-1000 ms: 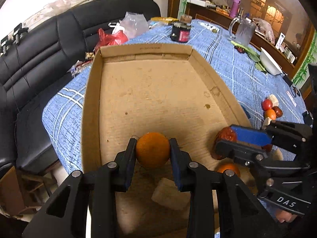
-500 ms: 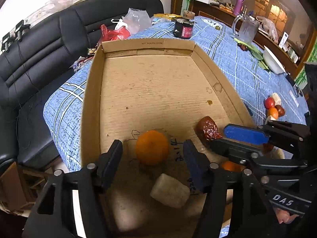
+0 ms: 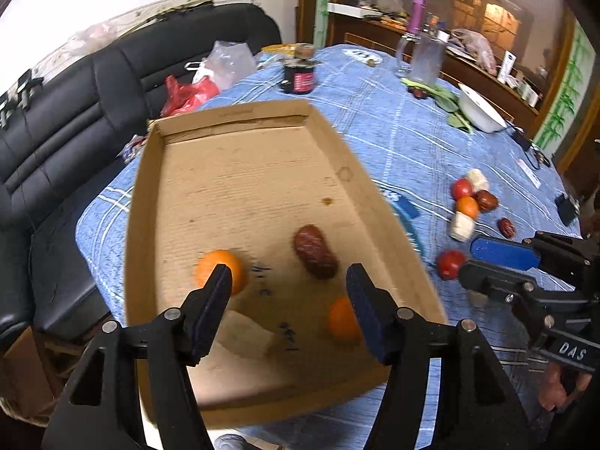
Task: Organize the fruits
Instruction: 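Open the left tool to drop the mandarin while the right tool releases the date, then withdraw both open tools from the tray back over the table, then grasp a beige round cylinder with the left tool while the right tool grasps a red date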
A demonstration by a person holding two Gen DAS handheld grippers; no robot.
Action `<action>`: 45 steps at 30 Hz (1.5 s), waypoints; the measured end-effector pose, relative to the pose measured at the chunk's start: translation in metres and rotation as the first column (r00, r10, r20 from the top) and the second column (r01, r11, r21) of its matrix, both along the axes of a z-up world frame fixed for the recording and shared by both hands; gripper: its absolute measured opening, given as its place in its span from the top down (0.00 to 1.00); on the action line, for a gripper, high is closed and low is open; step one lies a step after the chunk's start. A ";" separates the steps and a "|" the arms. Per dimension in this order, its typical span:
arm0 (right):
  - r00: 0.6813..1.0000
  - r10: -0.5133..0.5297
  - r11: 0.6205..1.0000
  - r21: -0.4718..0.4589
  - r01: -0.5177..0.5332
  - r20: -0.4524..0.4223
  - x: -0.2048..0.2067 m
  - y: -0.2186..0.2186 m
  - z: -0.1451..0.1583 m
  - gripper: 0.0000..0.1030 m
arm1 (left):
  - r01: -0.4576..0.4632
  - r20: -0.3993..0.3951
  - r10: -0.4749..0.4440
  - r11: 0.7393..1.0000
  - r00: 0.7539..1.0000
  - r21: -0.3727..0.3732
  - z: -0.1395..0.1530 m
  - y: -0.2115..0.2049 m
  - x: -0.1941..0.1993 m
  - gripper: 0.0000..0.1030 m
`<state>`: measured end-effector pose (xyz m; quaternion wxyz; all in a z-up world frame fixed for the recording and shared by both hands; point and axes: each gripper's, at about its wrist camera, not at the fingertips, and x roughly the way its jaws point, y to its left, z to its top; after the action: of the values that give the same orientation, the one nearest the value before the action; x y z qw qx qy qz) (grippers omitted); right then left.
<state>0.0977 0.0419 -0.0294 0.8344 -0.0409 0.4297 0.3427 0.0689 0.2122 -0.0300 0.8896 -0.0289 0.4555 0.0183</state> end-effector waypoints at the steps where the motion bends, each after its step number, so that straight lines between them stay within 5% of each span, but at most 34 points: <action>1: 1.000 -0.013 1.000 -0.001 0.013 0.002 -0.001 -0.007 0.001 0.66 | 0.008 0.001 -0.008 1.000 1.000 -0.001 0.001 -0.004 0.000 0.39; 29: 0.969 -0.248 0.969 -0.013 0.248 -0.003 -0.024 -0.137 -0.008 0.61 | 0.240 -0.012 -0.241 0.970 0.970 -0.044 0.005 -0.115 -0.019 0.39; 45: 0.964 -0.264 0.962 -0.064 0.264 -0.002 0.016 -0.149 -0.030 0.62 | 0.300 -0.093 -0.308 0.949 0.947 -0.093 -0.029 -0.160 0.003 0.40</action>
<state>0.1138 -0.1068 -0.0598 0.8688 -0.0077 0.4461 0.2149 0.0717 0.0518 -0.0595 0.8545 0.0082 0.5014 -0.1353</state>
